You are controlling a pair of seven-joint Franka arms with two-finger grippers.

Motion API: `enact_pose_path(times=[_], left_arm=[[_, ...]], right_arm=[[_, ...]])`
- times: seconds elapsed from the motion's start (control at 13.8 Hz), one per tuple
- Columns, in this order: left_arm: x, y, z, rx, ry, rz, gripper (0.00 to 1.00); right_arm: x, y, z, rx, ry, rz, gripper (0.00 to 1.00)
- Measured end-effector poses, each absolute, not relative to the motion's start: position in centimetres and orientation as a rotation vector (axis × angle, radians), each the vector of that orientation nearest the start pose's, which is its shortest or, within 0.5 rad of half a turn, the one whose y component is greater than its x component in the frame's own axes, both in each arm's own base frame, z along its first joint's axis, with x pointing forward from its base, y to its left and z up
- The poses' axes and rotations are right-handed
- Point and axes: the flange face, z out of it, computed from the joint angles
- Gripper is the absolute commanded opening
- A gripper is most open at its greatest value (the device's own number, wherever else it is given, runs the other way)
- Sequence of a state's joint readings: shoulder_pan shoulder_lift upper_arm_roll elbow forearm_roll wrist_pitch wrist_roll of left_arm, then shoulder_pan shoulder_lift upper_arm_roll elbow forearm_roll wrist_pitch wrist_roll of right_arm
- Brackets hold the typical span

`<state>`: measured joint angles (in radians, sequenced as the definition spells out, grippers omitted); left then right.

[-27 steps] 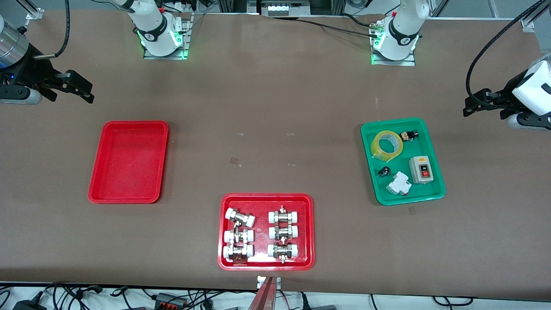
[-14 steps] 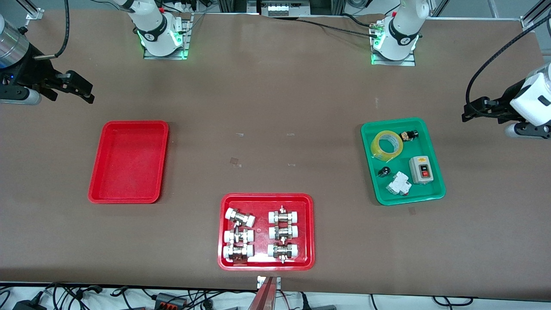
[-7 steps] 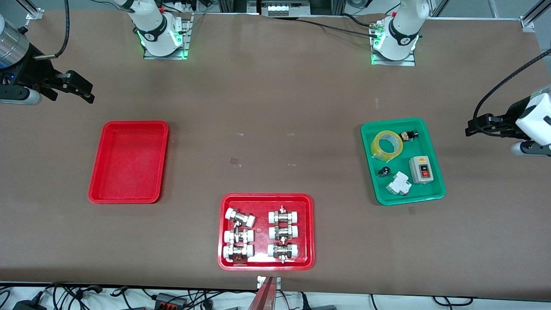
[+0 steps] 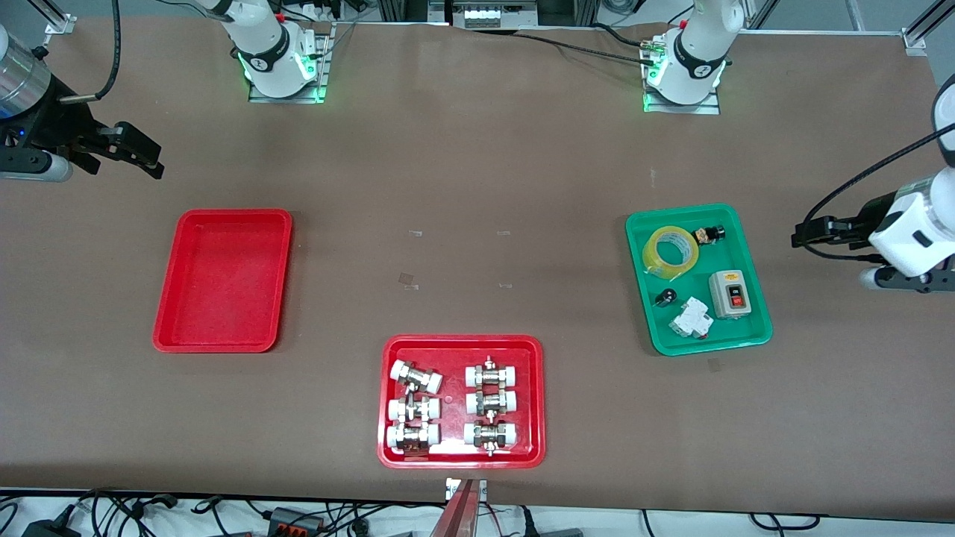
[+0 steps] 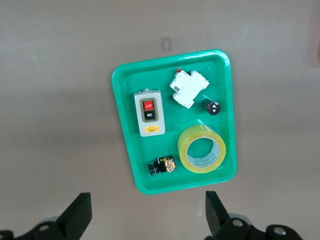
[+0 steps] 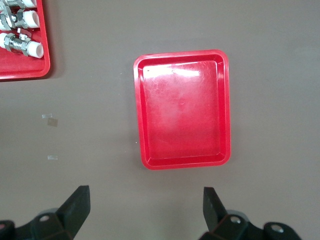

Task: Left arm passes tape to right arm into tray
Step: 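Move the left gripper toward the green tray above the tape roll, then lower the left gripper into the tape roll's hole and grasp it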

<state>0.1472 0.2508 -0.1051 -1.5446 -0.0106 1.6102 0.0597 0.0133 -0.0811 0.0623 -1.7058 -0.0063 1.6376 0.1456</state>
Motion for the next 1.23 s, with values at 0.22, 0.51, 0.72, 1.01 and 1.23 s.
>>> enact_pose_path(times=[0.22,0.51,0.72,1.01,1.23], left_arm=[[63.7,3.0,43.0,-3.180,0.029,0.354,1.00],[64.0,1.2,32.2,-3.170,-0.034,0.492,1.00],[61.4,-1.7,27.6,-3.138,-0.107,0.570,1.00],[58.2,-3.3,25.0,-3.116,-0.150,0.605,1.00],[57.1,-3.5,24.1,-3.101,-0.185,0.633,1.00]], right_arm=[[53.2,4.1,61.0,-3.150,0.110,-0.021,1.00],[53.2,4.1,61.0,-3.150,0.110,-0.020,1.00],[53.2,4.1,61.0,-3.150,0.110,-0.019,1.00],[53.2,4.1,61.0,-3.150,0.110,-0.019,1.00],[53.2,4.1,61.0,-3.150,0.110,-0.019,1.00]])
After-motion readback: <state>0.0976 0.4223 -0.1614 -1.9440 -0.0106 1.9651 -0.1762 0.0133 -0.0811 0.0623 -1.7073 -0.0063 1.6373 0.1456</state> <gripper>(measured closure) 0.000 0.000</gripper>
